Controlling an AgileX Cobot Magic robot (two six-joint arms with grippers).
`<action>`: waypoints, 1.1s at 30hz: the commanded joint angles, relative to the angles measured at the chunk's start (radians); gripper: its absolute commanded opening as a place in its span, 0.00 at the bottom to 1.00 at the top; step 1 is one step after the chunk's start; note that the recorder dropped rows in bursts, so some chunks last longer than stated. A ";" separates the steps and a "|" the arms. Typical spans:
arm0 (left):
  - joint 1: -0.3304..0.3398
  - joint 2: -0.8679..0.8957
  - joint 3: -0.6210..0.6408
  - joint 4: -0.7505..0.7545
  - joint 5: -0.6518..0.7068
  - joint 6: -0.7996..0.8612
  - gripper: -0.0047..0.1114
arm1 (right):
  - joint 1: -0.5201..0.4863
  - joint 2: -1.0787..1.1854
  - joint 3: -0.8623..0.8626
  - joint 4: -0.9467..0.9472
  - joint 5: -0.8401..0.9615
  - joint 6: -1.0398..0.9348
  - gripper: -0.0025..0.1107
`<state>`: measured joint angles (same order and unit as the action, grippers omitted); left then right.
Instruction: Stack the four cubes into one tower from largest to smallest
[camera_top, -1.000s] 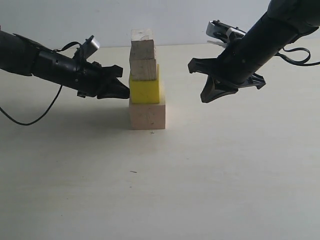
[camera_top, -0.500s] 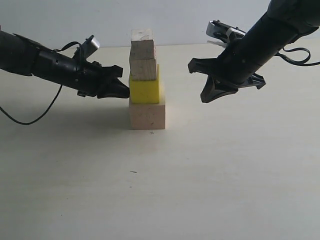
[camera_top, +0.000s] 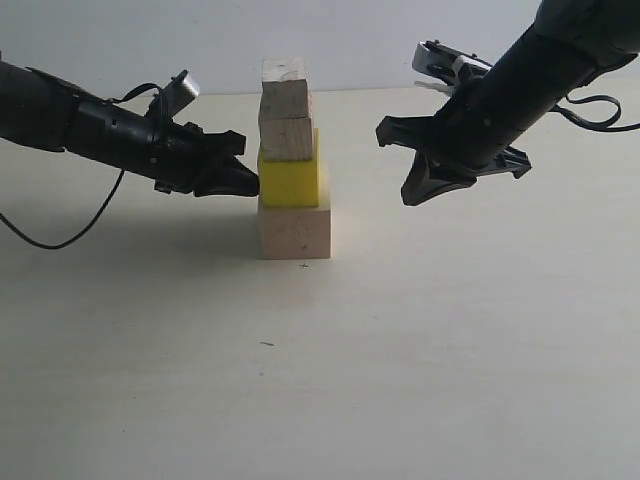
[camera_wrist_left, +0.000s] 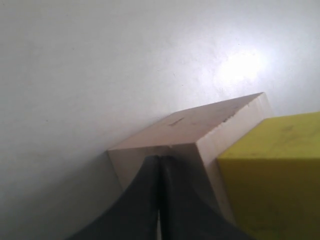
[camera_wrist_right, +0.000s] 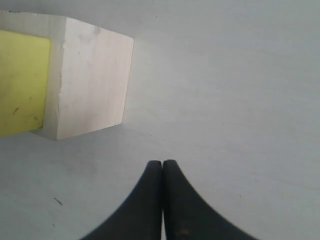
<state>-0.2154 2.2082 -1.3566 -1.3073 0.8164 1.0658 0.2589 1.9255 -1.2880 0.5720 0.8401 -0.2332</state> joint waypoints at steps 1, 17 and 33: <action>-0.004 0.003 -0.008 -0.014 -0.010 0.010 0.04 | -0.006 -0.009 0.003 0.005 -0.007 -0.007 0.02; -0.004 0.003 -0.019 -0.003 -0.001 0.010 0.04 | -0.006 -0.009 0.003 0.005 -0.009 -0.007 0.02; 0.120 -0.148 0.073 0.119 -0.015 -0.078 0.04 | -0.006 -0.030 0.013 -0.070 -0.020 0.060 0.02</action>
<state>-0.1270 2.1332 -1.3286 -1.1990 0.8148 0.9978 0.2589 1.9233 -1.2859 0.5303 0.8378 -0.1899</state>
